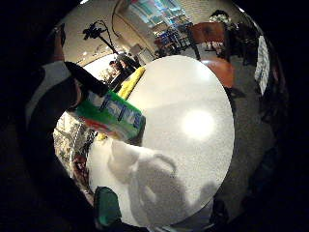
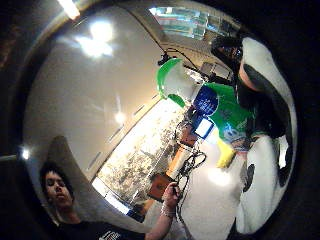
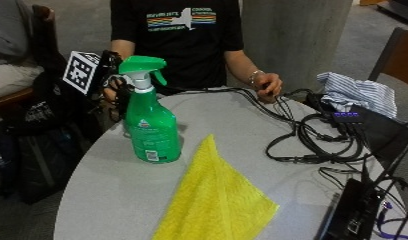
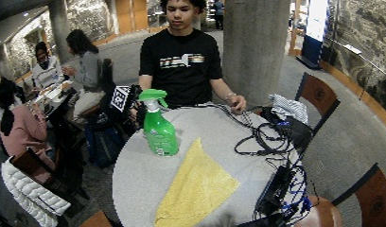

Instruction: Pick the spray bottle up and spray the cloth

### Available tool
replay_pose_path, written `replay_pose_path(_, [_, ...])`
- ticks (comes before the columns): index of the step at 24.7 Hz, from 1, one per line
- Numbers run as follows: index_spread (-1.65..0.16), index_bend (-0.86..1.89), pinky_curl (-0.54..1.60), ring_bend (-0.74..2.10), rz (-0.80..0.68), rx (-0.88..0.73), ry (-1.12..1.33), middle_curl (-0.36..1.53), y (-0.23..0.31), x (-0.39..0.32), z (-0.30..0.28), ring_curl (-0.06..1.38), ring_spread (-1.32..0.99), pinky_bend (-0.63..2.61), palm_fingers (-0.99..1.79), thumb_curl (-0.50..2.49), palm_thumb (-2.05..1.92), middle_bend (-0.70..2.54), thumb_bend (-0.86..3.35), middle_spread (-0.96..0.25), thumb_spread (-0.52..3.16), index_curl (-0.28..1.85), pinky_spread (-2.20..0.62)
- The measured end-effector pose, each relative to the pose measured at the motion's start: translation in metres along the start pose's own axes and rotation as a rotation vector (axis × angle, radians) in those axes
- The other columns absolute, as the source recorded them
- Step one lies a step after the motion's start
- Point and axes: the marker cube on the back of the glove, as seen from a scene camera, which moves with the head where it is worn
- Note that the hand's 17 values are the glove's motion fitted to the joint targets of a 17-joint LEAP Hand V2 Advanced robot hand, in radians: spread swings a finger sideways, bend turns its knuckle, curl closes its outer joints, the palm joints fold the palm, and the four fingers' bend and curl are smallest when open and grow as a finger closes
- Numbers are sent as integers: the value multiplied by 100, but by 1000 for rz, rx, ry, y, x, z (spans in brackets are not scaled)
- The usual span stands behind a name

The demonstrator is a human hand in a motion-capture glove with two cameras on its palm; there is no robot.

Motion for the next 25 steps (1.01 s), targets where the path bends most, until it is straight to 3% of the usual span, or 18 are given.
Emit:
replay_pose_path(9, [-20, 25, 35, 54, -19, -57, 13, 49, -2, 0, -1, 43, -11, 53, 114, 55, 120, 37, 1, -10, 47, 35, -21])
replay_pose_path(13, [-21, 19, 35, 43, -6, -176, 16, 48, -10, -1, 2, 42, -9, 50, 92, 54, 117, 35, -2, -8, 57, 37, -9])
replay_pose_path(15, [-26, 9, 39, 31, 6, -244, 15, 46, -13, 0, 3, 40, -5, 58, 56, 52, 109, 27, -6, -4, 63, 35, 4])
replay_pose_path(17, [-29, 6, 40, 28, 9, -301, 19, 46, -14, 0, 3, 40, -2, 62, 43, 50, 102, 26, -8, -1, 67, 34, 11])
replay_pose_path(25, [-34, 10, 36, 21, 7, -379, 38, 42, -25, 3, 7, 31, 4, 61, 36, 45, 88, 23, -6, 5, 78, 26, 25])
